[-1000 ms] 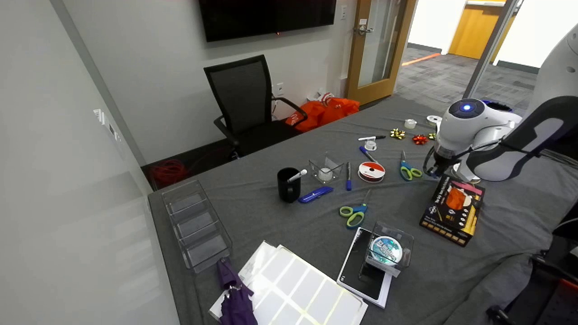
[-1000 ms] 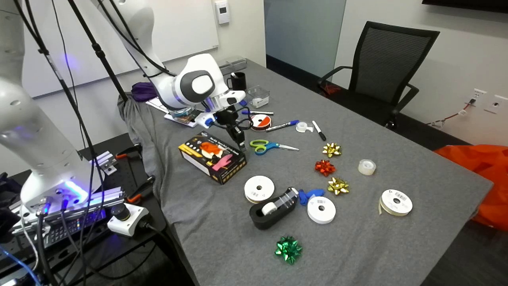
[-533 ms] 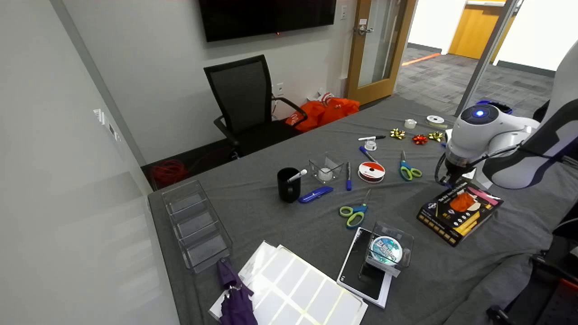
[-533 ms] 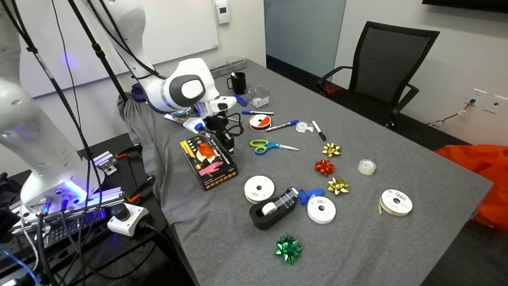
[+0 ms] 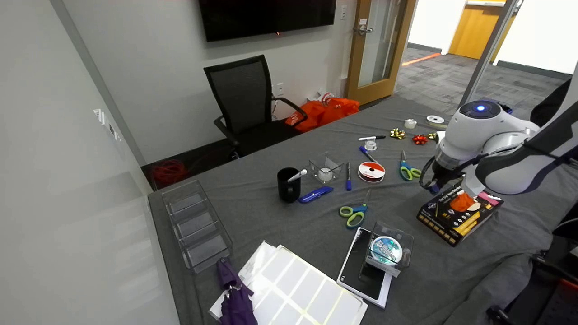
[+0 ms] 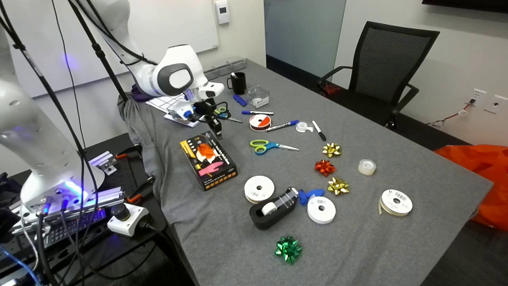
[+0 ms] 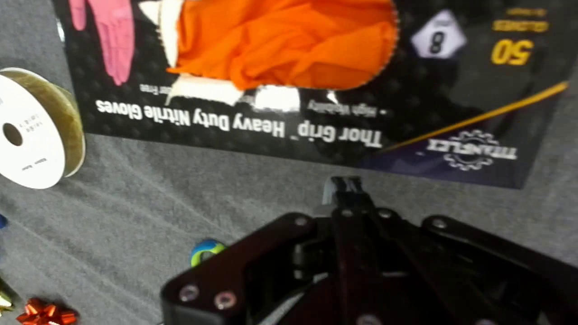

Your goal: Pick up the second clear container from the left and move it forwards then push the black box to the right.

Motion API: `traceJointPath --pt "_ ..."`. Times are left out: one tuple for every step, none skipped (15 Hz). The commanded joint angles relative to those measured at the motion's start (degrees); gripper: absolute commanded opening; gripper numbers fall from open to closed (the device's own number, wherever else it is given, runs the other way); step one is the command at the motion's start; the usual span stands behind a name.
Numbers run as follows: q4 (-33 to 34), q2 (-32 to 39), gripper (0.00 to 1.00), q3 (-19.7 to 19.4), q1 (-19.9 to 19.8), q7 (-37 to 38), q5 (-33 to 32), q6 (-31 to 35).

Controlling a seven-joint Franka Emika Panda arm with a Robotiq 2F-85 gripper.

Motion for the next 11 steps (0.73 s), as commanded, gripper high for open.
traceJointPath --pt "-3.2 -6.1 0.0 7.0 -4.3 -4.8 6.5 -2.9" --pt "-3.6 -7.4 0.0 9.0 -5.3 -5.8 8.7 -3.7" --pt "-3.7 -8.3 0.0 10.9 -6.2 -6.6 10.8 -4.7" --pt "-3.8 -9.2 0.0 12.5 -6.9 -7.3 12.7 -5.8" --pt "-3.8 -10.0 0.0 14.2 -7.7 -8.1 14.7 -6.9" --pt "-3.7 -10.9 0.0 15.5 -8.3 -8.7 16.3 -8.2" --pt "-3.6 -11.6 0.0 16.7 -9.0 -9.4 17.9 -9.3" --pt "-3.5 -12.4 0.0 17.8 -9.6 -10.2 19.6 -10.5" --pt "-3.5 -13.1 0.0 18.7 -10.0 -10.7 20.8 -11.6" --pt "-3.5 -13.6 0.0 19.3 -10.4 -11.2 21.8 -12.4" --pt "-3.6 -14.0 0.0 19.8 -10.8 -11.3 22.5 -12.6"
